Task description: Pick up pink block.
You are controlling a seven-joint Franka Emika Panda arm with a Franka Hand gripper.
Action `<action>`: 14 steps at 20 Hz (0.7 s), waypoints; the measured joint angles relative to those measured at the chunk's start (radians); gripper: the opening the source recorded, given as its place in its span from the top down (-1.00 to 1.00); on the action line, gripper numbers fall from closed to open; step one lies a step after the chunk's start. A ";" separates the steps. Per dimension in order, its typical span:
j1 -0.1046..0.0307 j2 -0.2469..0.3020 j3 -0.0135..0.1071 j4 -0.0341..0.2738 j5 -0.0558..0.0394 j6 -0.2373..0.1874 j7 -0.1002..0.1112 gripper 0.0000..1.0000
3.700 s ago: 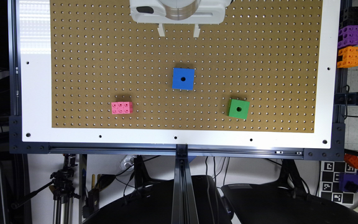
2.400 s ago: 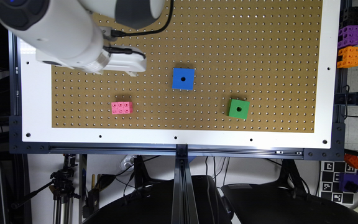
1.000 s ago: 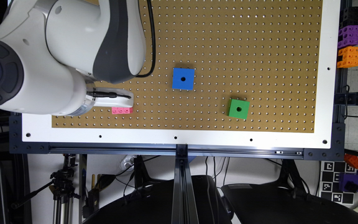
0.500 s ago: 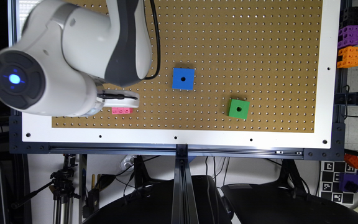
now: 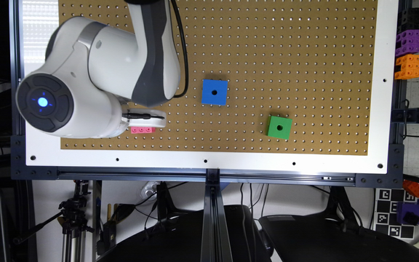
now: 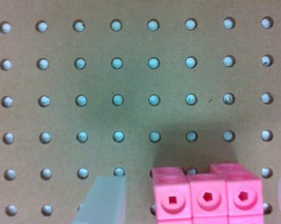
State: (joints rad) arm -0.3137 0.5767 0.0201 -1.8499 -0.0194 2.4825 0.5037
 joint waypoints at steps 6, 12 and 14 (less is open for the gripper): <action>0.003 0.006 0.012 0.022 0.0000 0.000 0.005 -1.00; 0.003 0.057 0.019 0.069 0.0000 0.002 0.005 -1.00; 0.003 0.080 0.020 0.089 0.0000 0.002 0.005 -1.00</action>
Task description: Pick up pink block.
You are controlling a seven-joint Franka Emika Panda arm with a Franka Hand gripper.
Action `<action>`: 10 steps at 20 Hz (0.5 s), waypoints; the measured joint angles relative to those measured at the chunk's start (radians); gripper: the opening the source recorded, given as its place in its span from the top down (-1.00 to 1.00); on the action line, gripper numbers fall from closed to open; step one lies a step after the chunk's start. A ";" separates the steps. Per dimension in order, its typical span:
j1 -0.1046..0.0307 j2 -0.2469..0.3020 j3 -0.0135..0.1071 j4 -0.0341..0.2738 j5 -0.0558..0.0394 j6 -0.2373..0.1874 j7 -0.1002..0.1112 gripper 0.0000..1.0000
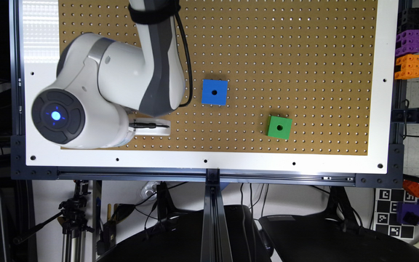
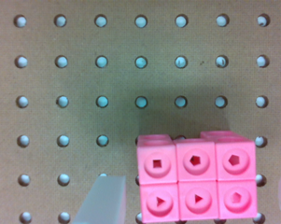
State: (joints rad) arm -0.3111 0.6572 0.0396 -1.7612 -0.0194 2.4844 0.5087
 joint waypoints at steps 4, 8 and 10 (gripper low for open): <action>0.000 0.021 0.000 0.022 0.0000 0.000 0.000 -1.00; 0.000 0.020 0.001 0.022 0.0000 0.000 0.000 -1.00; 0.000 0.020 0.002 0.022 0.0000 0.000 0.000 -1.00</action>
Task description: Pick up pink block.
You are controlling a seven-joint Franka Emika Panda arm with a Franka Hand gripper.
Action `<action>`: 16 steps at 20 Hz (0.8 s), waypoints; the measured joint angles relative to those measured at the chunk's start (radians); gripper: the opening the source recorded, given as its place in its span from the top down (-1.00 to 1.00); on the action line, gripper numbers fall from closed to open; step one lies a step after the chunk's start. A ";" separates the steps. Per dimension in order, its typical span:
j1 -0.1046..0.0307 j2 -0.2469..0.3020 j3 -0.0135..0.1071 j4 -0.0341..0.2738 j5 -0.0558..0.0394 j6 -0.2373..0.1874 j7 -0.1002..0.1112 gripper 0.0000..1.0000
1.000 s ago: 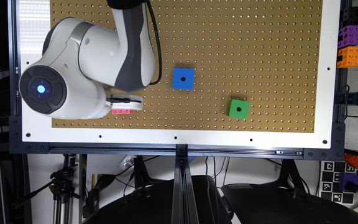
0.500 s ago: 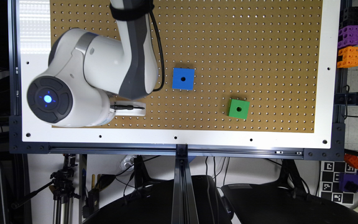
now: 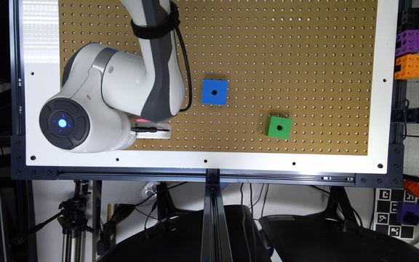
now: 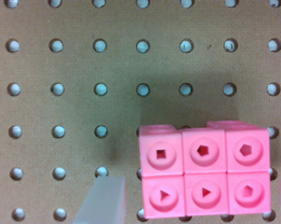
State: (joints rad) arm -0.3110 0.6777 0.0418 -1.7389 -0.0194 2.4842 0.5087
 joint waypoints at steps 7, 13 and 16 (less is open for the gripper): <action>0.000 0.000 0.001 -0.001 0.0000 -0.011 0.000 -1.00; -0.001 0.028 0.000 -0.001 -0.0013 0.002 0.001 1.00; -0.001 0.028 0.000 -0.001 -0.0013 0.002 0.001 1.00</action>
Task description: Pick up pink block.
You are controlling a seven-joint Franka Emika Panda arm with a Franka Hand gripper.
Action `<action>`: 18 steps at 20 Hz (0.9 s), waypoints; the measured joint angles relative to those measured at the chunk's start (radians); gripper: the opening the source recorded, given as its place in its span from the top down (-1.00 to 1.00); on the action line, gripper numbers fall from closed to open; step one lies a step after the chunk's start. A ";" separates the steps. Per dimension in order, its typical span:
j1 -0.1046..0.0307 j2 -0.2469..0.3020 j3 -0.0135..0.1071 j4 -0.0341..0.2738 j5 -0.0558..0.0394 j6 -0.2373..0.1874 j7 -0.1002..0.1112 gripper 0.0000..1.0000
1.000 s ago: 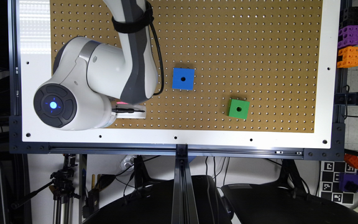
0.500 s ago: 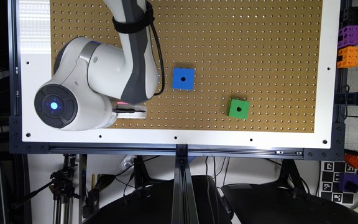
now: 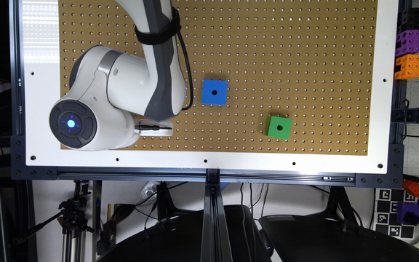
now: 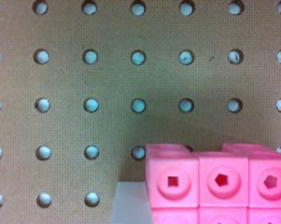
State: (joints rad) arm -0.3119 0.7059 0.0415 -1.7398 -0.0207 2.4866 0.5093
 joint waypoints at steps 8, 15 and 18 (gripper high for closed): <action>-0.001 -0.025 0.000 0.000 0.0000 -0.024 0.000 1.00; -0.001 -0.102 0.000 0.000 0.0004 -0.107 0.000 1.00; -0.001 -0.138 0.000 0.000 0.0007 -0.146 0.000 1.00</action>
State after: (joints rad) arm -0.3127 0.5675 0.0417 -1.7402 -0.0201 2.3403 0.5094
